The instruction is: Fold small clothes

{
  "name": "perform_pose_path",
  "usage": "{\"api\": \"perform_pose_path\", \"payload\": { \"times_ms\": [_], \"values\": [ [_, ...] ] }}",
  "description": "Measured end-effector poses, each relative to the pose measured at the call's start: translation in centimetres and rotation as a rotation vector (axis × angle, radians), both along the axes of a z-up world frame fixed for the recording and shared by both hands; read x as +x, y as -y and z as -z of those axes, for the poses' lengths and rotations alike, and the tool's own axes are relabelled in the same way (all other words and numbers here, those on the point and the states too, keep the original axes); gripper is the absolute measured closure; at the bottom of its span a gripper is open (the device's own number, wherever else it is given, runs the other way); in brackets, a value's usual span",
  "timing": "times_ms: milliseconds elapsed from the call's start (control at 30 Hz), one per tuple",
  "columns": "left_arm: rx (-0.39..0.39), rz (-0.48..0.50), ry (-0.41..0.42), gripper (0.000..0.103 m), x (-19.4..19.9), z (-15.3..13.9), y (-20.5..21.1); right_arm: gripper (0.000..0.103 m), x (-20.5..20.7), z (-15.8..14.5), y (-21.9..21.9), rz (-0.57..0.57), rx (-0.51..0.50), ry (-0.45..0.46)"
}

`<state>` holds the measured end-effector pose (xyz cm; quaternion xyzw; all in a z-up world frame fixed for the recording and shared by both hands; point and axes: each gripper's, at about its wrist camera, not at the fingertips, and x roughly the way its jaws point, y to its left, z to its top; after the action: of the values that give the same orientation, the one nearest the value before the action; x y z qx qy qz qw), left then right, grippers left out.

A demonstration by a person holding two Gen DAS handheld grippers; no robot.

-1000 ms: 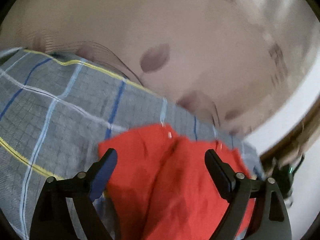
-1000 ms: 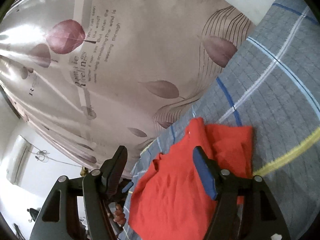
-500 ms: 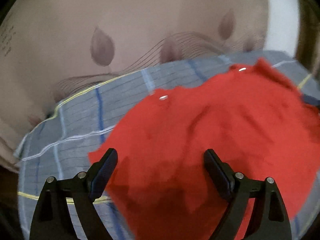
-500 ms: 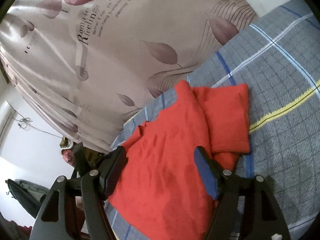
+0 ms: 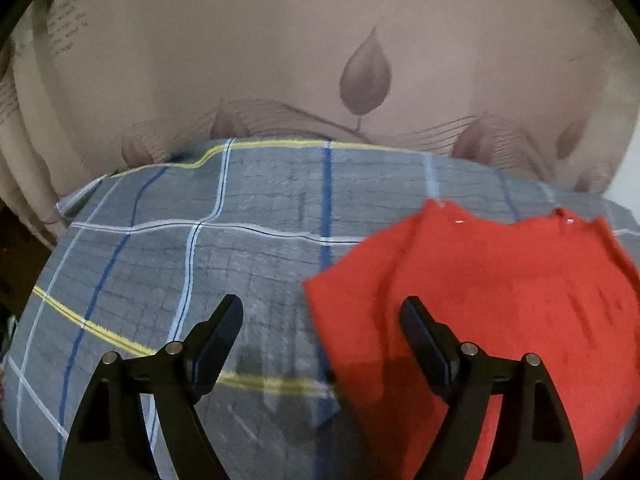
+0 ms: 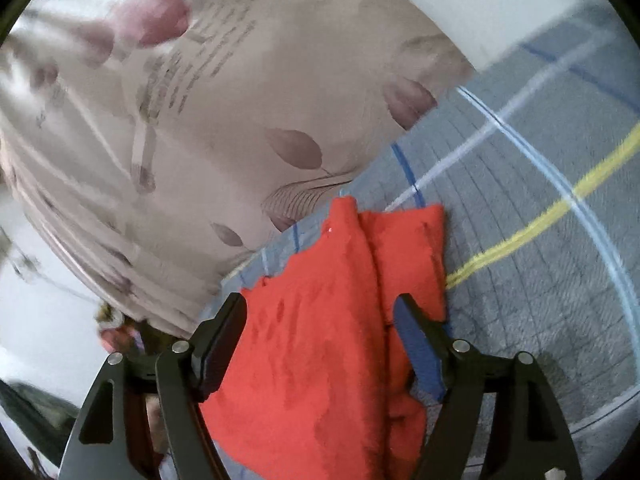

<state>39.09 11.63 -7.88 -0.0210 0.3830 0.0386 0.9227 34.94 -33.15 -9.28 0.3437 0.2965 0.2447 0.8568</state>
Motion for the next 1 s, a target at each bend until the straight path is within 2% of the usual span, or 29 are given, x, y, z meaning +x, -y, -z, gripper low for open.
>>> {"api": "perform_pose_path", "payload": {
  "times_ms": [100,133,200,267,333,367,433,467,533,600,633,733,800,833,867,933,1000],
  "values": [
    [-0.058,0.051,0.044,0.021,-1.9,-0.4,0.8,0.033,0.2,-2.2,-2.7,-0.058,-0.167,0.046],
    [-0.058,0.061,0.048,0.021,-1.7,-0.3,0.9,0.038,0.7,-2.9,-3.8,-0.086,-0.23,0.055],
    [-0.028,0.076,0.032,0.021,-2.3,0.4,1.8,0.051,2.0,-2.9,-5.3,-0.126,-0.32,0.026],
    [-0.027,0.092,-0.002,0.021,-2.2,1.0,2.5,0.073,4.0,-2.3,-6.1,-0.127,-0.413,-0.026],
    [-0.028,0.088,-0.012,0.021,-2.3,1.0,2.5,0.08,6.3,-0.9,-4.8,-0.062,-0.437,-0.106],
    [-0.033,0.086,-0.011,0.021,-2.4,0.8,2.5,0.093,6.9,-0.4,-4.0,-0.03,-0.433,-0.141],
    [-0.054,0.086,-0.028,0.02,-2.1,1.1,2.2,0.103,7.4,0.8,-1.1,0.051,-0.346,-0.205],
    [-0.066,0.083,-0.037,0.02,-2.0,1.3,2.1,0.101,7.2,0.9,-0.4,0.078,-0.309,-0.21],
    [-0.088,0.075,-0.046,0.017,-2.1,1.6,1.8,0.09,5.7,0.7,1.1,0.136,-0.274,-0.193],
    [-0.117,0.054,-0.052,0.014,-2.1,1.8,1.3,0.09,3.7,0.3,1.6,0.124,-0.214,-0.139],
    [-0.122,0.045,-0.05,0.014,-2.2,1.9,1.2,0.09,2.6,0.0,1.4,0.113,-0.225,-0.116],
    [-0.113,0.033,-0.039,0.013,-2.6,1.8,1.2,0.089,0.2,-0.9,-1.0,0.094,-0.388,-0.087],
    [-0.086,0.025,-0.028,0.012,-2.8,1.4,1.6,0.083,-1.8,-1.2,-3.0,0.082,-0.502,-0.068],
    [-0.075,0.026,-0.024,0.01,-3.0,1.3,1.8,0.074,-2.8,-1.2,-3.7,0.074,-0.54,-0.058],
    [-0.065,0.033,-0.023,0.008,-3.2,1.2,2.0,0.063,-3.4,-1.2,-4.0,0.069,-0.551,-0.052],
    [-0.052,0.044,-0.024,0.007,-3.5,1.0,2.5,0.047,-4.5,-1.0,-4.5,0.062,-0.564,-0.041],
    [-0.042,0.054,-0.014,0.007,-3.9,0.7,2.7,0.045,-5.2,-0.9,-4.9,0.066,-0.578,-0.019]
  ]
}}
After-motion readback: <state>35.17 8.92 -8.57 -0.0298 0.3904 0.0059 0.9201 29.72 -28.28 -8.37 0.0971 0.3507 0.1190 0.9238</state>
